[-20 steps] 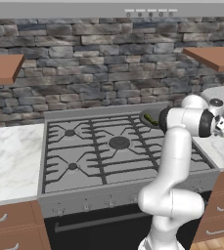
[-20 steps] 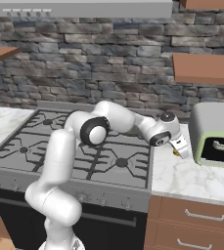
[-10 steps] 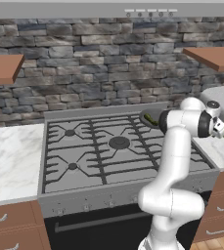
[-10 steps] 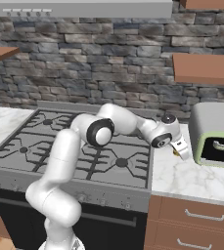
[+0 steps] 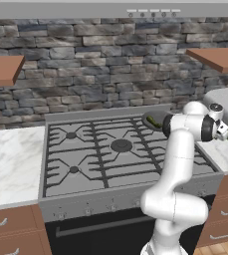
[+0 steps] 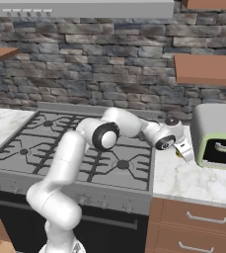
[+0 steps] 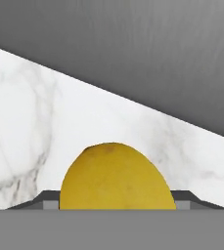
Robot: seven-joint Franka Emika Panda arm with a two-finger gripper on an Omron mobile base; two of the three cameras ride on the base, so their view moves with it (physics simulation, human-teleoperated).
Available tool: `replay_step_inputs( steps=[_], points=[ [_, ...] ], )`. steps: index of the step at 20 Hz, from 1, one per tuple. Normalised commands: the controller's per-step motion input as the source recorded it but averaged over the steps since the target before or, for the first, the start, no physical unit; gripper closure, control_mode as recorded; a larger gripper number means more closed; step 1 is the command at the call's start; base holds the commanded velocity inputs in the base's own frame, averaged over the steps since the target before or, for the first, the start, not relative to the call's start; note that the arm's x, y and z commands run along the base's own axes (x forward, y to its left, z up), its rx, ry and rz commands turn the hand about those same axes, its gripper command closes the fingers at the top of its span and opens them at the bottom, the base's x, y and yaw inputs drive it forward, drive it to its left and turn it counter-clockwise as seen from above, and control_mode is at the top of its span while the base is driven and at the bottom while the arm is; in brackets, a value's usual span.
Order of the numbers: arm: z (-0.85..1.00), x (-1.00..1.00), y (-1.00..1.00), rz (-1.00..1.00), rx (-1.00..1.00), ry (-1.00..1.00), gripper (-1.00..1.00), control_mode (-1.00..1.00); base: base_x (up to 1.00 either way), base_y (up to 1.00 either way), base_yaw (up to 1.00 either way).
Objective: Put the squash and lemon in the pan. Then turn on the rear right burner and set the heat to medium.
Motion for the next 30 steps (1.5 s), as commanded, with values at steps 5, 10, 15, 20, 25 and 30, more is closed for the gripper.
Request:
replay_step_inputs(
  steps=[5,10,15,20,25,30],
  points=[
    [-0.13,-0.03,-0.29,0.01,0.00,-0.02,1.00,-1.00,0.00,0.00,0.00],
    [0.19,-0.24,0.18,0.15,0.00,-0.23,1.00,-1.00,0.00,0.00,0.00],
    [0.55,-0.01,0.64,0.10,0.00,-0.10,1.00,-1.00,0.00,0.00,0.00],
    [0.72,-0.08,0.84,0.01,0.00,-0.06,1.00,-1.00,0.00,0.00,0.00],
    [0.96,-0.07,0.71,0.00,0.00,-0.02,1.00,-1.00,0.00,0.00,0.00],
    [0.66,0.00,0.59,0.00,0.00,0.00,1.00,-1.00,0.00,0.00,0.00]
  ],
)
